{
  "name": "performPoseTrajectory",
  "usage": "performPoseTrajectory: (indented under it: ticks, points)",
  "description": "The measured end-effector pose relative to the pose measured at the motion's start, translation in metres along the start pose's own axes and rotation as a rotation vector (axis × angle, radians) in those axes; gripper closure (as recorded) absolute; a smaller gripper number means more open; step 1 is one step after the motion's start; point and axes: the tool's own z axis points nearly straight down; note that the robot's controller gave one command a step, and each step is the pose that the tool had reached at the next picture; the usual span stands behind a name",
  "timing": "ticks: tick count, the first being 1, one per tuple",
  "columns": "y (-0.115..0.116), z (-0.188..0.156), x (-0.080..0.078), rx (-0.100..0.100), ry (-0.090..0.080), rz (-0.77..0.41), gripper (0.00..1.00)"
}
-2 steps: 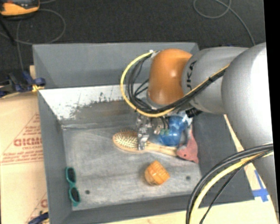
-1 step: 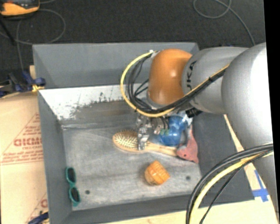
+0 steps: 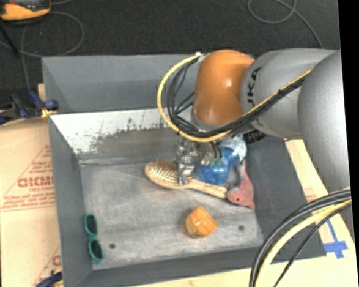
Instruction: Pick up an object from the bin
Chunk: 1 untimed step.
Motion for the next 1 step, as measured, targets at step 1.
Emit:
performPoseTrajectory:
  ticks: [1]
  points:
    - [0.0006,-0.0321,-0.0068,-0.001,-0.008,0.007,1.0]
